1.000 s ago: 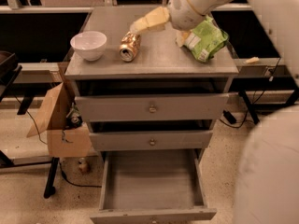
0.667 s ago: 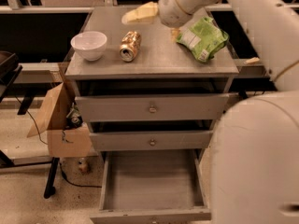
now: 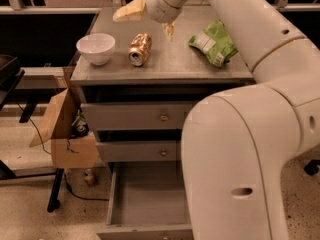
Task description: Place orange can into bottom drawer
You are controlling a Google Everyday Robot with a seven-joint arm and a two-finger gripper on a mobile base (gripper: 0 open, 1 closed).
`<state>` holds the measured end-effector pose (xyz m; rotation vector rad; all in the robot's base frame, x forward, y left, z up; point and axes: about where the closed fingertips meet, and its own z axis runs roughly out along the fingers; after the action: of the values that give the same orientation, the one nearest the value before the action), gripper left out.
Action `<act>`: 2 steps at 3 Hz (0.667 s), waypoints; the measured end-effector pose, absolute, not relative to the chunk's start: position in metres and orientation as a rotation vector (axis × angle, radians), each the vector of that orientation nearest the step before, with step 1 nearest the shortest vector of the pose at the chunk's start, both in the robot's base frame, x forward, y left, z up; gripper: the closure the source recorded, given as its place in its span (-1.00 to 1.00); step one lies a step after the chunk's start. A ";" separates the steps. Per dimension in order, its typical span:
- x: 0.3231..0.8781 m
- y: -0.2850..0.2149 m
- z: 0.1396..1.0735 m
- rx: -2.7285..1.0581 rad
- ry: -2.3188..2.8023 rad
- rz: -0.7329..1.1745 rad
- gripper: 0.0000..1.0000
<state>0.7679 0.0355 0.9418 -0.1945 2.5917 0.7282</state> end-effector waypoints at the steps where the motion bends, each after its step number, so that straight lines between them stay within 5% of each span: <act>1: 0.772 0.060 0.931 -0.218 2.622 0.663 -1.00; 2: 0.776 0.081 0.917 -0.207 2.649 0.599 -1.00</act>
Offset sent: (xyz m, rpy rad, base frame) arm 0.0096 0.0639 -0.0340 -0.1529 0.0244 -0.0414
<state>0.7760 0.0805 0.9171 -0.2065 2.6494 0.5994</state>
